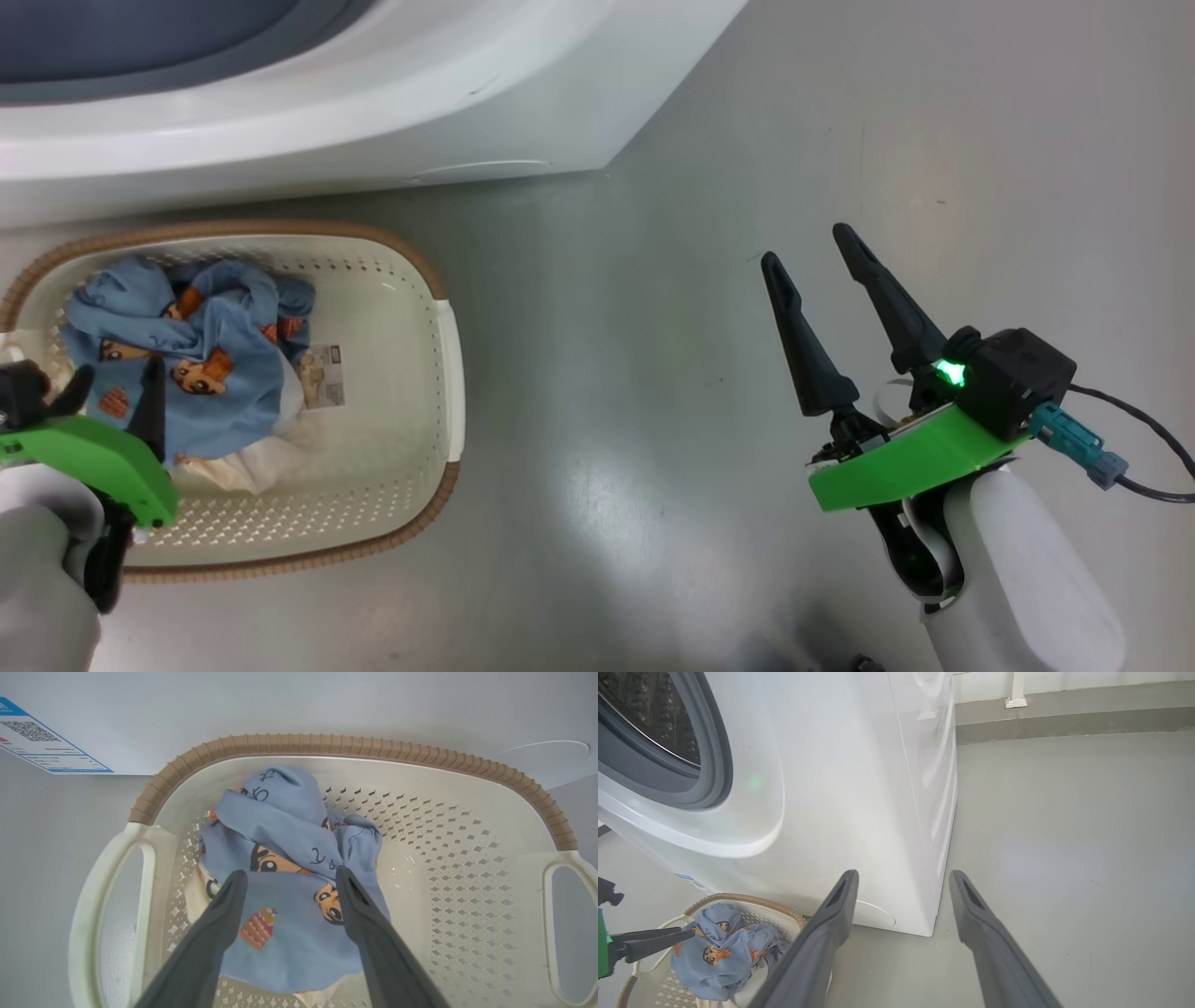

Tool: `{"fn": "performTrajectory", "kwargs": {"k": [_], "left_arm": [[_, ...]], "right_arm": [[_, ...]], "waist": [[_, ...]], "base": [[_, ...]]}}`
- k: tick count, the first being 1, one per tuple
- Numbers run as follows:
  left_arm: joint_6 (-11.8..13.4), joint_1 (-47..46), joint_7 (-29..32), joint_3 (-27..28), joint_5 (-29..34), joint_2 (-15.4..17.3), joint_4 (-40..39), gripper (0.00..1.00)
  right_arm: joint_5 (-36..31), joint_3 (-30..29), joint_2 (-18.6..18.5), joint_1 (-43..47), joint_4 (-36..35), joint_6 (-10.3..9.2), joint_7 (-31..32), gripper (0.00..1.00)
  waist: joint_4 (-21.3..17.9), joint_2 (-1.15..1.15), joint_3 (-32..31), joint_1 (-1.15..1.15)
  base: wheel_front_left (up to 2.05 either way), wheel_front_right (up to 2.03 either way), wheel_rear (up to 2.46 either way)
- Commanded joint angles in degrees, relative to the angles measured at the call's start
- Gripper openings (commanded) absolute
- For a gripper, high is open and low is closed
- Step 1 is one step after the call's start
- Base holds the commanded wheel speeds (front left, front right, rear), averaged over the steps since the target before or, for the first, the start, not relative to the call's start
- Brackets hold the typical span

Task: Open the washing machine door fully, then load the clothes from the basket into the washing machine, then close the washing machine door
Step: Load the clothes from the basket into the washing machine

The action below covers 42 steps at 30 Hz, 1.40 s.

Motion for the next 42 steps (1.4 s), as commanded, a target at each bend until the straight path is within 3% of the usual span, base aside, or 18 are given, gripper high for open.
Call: {"fn": "performTrajectory", "kwargs": {"k": [1, 15, 16, 22, 23, 24, 26, 42], "left_arm": [[-0.1, -0.7, -0.5, 0.7, -1.0, 3.0, 0.6, 1.0], [-0.1, -2.6, 2.1, -3.8, -5.0, 4.7, 1.3, 1.0], [-0.1, -3.4, 3.8, -6.5, -6.8, 5.7, -0.1, 1.0], [-0.1, -4.1, 5.5, -9.4, -8.6, 6.6, -1.3, 1.0], [-0.1, -4.0, 5.6, -9.9, -8.9, 6.7, -1.6, 0.79], [-0.1, -3.9, 5.6, -10.4, -9.2, 6.8, -1.8, 0.47], [-0.1, -3.7, 5.9, -11.5, -9.9, 6.9, -2.3, 0.01], [-0.1, -2.1, 0.4, -15.4, -15.8, 6.0, -4.8, 0.0]], "right_arm": [[-0.6, 1.4, 0.7, 0.2, -1.5, 0.09, -0.3, 1.0], [-1.3, 2.9, 1.2, -0.9, -2.3, 0.09, -0.3, 1.0], [-1.6, 3.3, 1.4, -1.5, -2.4, 0.09, -0.3, 1.0], [-1.9, 3.7, 1.5, -1.9, -2.5, 0.09, -0.3, 1.0], [-2.0, 3.8, 1.5, -2.0, -2.4, 0.09, -0.3, 1.0], [-2.1, 3.8, 1.5, -2.0, -2.4, 0.09, -0.3, 1.0], [-2.1, 3.9, 1.5, -2.0, -2.2, 0.09, -0.3, 1.0], [-1.6, 3.3, 0.3, -1.7, -1.0, 0.09, -0.3, 1.0]], "waist": [[-0.3, 0.0, 0.4, 0.0], [-1.2, 0.0, 3.2, 0.0], [-1.4, 0.0, 4.1, 0.0], [-1.4, 0.0, 4.5, 0.0], [-1.4, 0.0, 4.5, 0.0], [-1.4, 0.0, 4.5, 0.0], [-1.3, 0.0, 4.4, 0.0], [1.2, 0.0, -1.4, 0.0]], "base": [[0.0, 0.0, 0.0], [0.0, 0.0, 0.0], [0.0, 0.0, 0.0], [0.0, 0.0, 0.0], [0.0, 0.0, 0.0], [0.0, 0.0, 0.0], [0.0, 0.0, 0.0], [0.0, 0.0, 0.0]]}}
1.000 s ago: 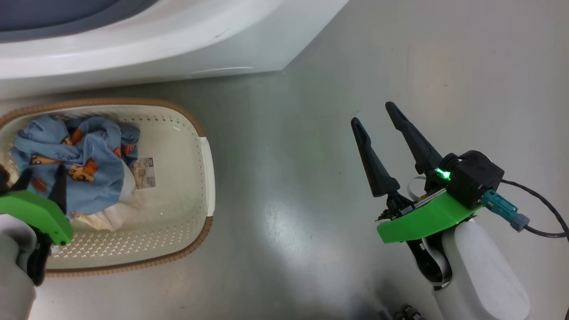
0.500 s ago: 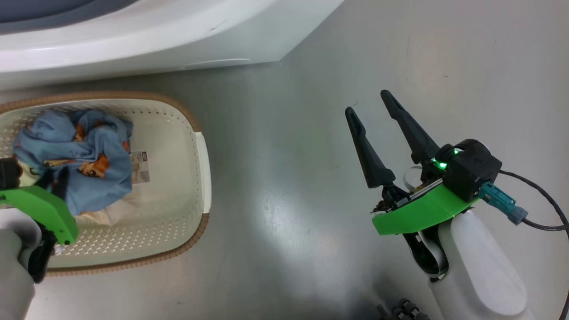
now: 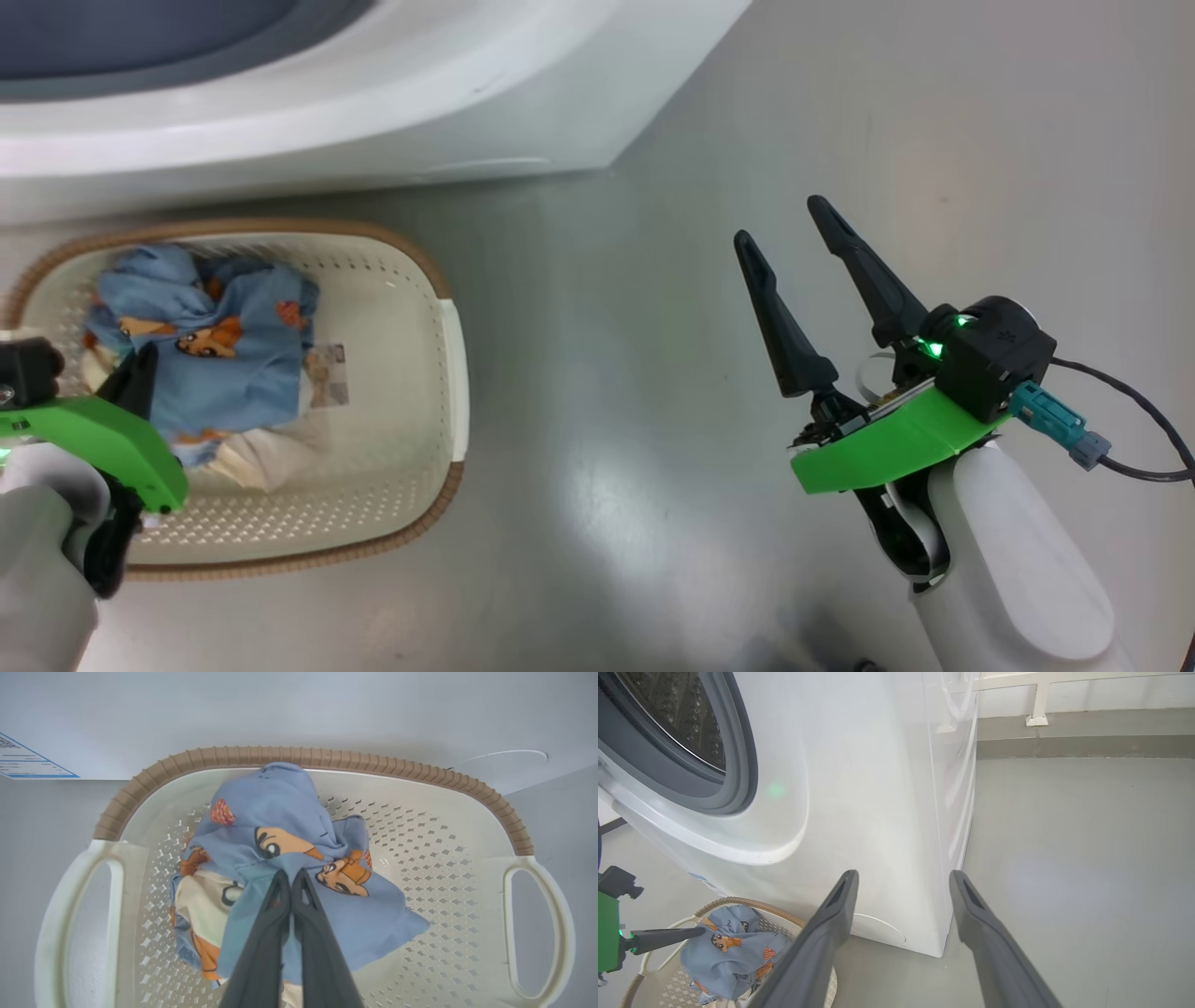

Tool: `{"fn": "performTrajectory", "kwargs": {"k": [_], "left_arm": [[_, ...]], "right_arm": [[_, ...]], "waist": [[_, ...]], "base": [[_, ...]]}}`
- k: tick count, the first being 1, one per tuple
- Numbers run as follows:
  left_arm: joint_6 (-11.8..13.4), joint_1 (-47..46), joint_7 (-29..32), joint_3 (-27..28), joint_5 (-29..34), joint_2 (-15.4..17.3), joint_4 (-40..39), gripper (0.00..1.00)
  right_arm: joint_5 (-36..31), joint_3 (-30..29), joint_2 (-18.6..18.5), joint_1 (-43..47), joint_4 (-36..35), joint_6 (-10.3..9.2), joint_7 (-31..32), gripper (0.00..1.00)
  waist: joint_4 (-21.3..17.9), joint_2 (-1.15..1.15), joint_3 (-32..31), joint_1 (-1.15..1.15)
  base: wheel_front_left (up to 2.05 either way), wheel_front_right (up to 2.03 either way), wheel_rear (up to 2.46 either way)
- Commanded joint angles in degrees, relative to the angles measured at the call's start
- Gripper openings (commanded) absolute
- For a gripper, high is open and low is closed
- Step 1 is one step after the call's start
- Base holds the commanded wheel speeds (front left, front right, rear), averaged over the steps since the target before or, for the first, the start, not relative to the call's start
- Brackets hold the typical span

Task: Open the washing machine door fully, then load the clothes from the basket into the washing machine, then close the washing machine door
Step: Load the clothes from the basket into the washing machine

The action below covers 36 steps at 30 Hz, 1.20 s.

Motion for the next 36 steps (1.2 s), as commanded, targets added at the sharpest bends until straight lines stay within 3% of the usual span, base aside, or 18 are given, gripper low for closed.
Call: {"fn": "performTrajectory", "kwargs": {"k": [1, 6, 15, 36], "left_arm": [[-0.1, 1.8, -1.1, 0.9, -0.9, 2.3, -0.5, 0.0], [-0.1, 3.7, -1.7, 1.2, -1.7, 1.7, -1.4, 0.0], [-0.1, 8.5, -1.8, 9.6, 3.8, 0.5, -5.6, 0.0], [-0.1, 28.0, -1.8, 38.7, 27.2, -3.0, -25.1, 0.0]], "right_arm": [[0.0, 1.1, 0.0, 1.4, -0.8, 0.09, -0.3, 1.0], [0.7, 0.8, -1.0, 2.3, -0.4, 0.09, -0.3, 1.0], [2.4, -0.6, -2.4, 6.0, -0.1, 0.09, -0.3, 1.0], [6.3, -3.6, -6.3, 15.9, 0.1, 0.09, -0.3, 1.0]], "waist": [[1.1, 0.0, -2.6, 0.0], [1.7, 0.0, -6.1, 0.0], [2.4, 0.0, -12.9, 0.0], [2.7, 0.0, -27.0, 0.0]], "base": [[0.0, 0.0, 0.0], [0.0, 0.0, 0.0], [0.0, 0.0, 0.0], [0.0, 0.0, 0.0]]}}
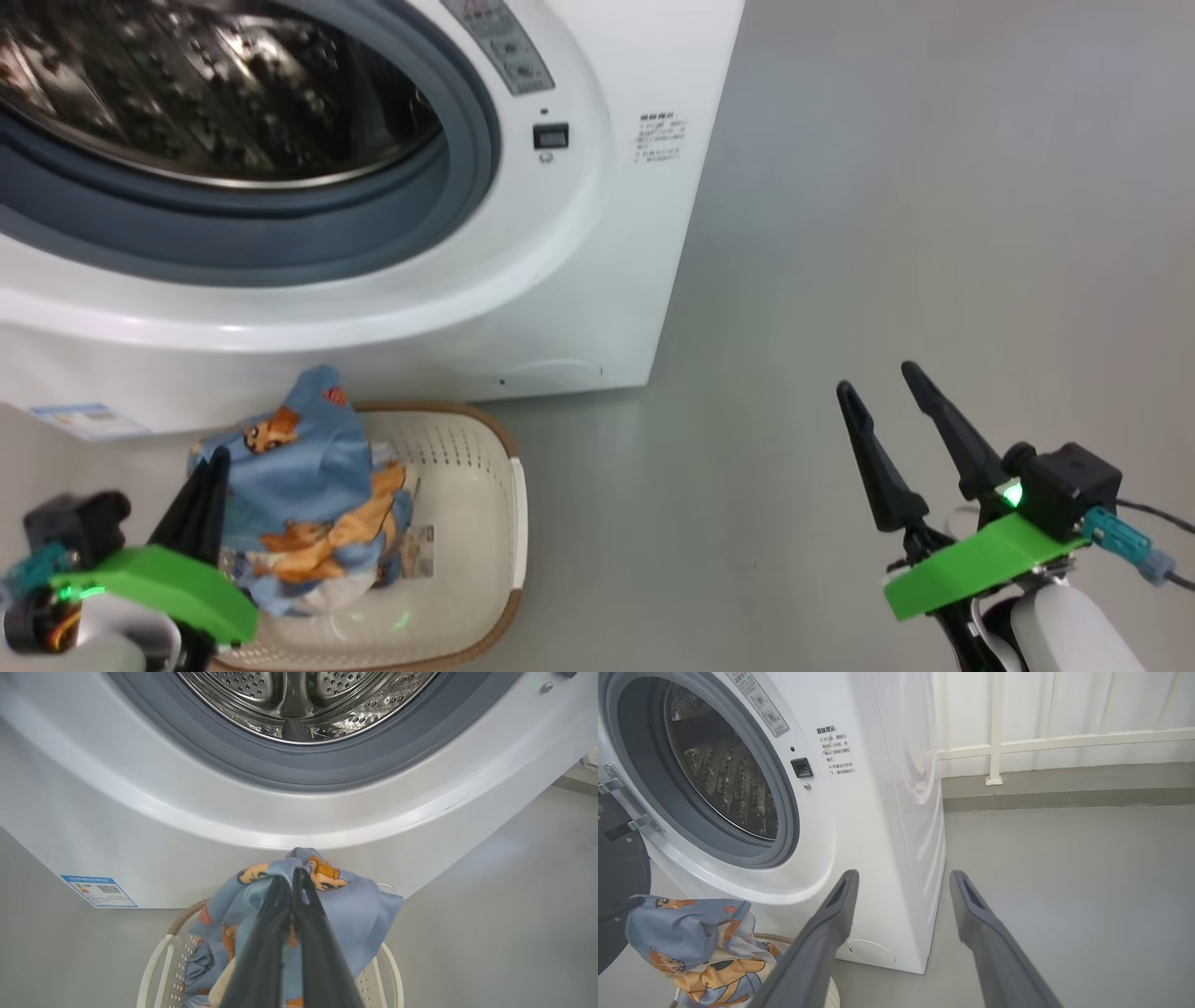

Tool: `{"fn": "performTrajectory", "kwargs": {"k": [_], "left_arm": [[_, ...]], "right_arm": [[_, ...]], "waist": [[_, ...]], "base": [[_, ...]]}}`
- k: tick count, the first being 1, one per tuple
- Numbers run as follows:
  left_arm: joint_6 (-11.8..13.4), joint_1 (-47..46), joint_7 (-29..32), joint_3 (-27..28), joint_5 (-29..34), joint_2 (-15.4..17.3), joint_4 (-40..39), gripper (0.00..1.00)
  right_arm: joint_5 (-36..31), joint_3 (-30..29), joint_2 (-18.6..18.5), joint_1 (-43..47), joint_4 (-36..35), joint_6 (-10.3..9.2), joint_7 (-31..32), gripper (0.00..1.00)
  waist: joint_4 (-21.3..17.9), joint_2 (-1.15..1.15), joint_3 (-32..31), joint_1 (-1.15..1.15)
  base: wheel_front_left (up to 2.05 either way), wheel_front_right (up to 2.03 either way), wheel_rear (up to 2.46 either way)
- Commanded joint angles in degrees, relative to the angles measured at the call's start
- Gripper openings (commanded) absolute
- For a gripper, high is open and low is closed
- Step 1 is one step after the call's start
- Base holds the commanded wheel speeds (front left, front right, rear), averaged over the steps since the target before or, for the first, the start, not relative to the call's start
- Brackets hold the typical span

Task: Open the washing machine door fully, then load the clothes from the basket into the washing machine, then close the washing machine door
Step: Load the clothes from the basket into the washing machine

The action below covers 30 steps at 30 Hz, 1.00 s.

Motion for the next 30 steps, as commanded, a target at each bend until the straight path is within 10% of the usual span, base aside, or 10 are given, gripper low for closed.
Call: {"fn": "performTrajectory", "kwargs": {"k": [1, 30], "left_arm": [[-0.1, 1.5, -0.7, 4.2, 1.7, 1.9, -2.7, 0.0], [-0.1, 25.3, -0.7, 24.3, 14.0, -5.5, -32.1, 0.0]], "right_arm": [[0.5, 0.7, -0.7, 1.4, -1.3, 0.09, -0.3, 1.0], [1.3, -3.1, -2.1, 7.8, -2.9, 0.09, -0.3, 1.0]], "waist": [[-0.3, 0.0, -2.4, 0.0], [-1.2, 0.0, -5.8, 0.0]], "base": [[0.0, 0.0, 0.0], [0.0, 0.0, 0.0]]}}
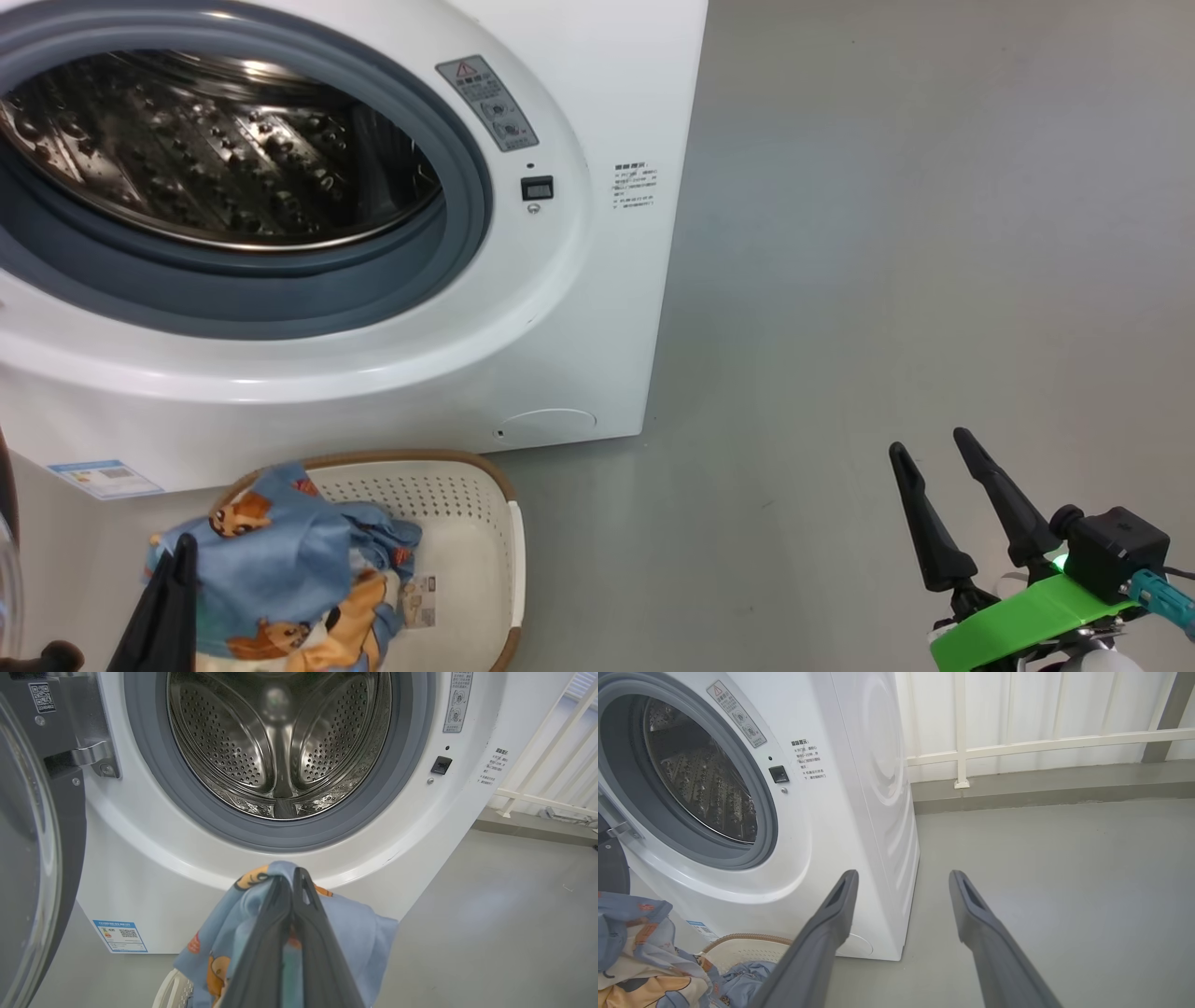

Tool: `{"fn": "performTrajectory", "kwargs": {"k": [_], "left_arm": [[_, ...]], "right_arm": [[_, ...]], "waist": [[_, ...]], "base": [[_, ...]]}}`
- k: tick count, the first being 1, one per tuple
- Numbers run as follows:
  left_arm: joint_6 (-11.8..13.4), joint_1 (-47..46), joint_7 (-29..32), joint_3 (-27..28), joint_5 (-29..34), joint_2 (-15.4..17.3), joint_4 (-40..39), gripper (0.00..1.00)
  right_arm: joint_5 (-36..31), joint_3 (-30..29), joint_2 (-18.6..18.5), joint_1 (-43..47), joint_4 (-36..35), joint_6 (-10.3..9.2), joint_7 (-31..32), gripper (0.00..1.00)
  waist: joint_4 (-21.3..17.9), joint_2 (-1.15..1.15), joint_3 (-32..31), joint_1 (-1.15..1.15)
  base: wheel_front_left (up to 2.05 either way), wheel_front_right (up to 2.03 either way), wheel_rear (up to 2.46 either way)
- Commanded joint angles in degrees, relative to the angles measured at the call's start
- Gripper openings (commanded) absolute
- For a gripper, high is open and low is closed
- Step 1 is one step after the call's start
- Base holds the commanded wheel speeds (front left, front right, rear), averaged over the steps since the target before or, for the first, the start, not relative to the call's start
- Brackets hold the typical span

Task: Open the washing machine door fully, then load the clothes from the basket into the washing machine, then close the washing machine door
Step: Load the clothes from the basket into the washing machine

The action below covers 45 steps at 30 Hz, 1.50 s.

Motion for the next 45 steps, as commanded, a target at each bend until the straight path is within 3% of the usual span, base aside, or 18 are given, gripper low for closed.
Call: {"fn": "performTrajectory", "kwargs": {"k": [1, 12, 27, 45], "left_arm": [[-0.1, -1.8, -0.7, 2.4, 0.3, 0.8, -1.7, 0.0], [-0.1, -14.3, -0.7, 2.3, -1.7, 3.6, 0.1, 0.0], [-0.1, -39.8, -0.7, -1.2, -3.4, 7.6, 13.6, 0.0], [-0.1, -61.4, -0.2, -17.3, -9.1, 10.0, 41.2, 0.0]], "right_arm": [[0.4, 0.7, -0.4, 0.1, -1.6, 0.09, -0.3, 1.0], [-0.5, 1.2, 1.2, -1.3, -2.0, 0.09, -0.3, 1.0], [-1.8, 2.1, 4.0, -4.9, -2.5, 0.09, -0.3, 1.0], [-3.2, 5.5, 7.5, -9.6, -2.4, 0.09, -0.3, 1.0]], "waist": [[0.0, 0.0, 0.2, 0.0], [0.1, 0.0, 3.2, 0.0], [-1.5, 0.0, 9.0, 0.0], [-5.9, 0.0, 16.7, 0.0]], "base": [[0.0, 0.0, 0.0], [0.0, 0.0, 0.0], [0.0, 0.0, 0.0], [0.0, 0.0, 0.0]]}}
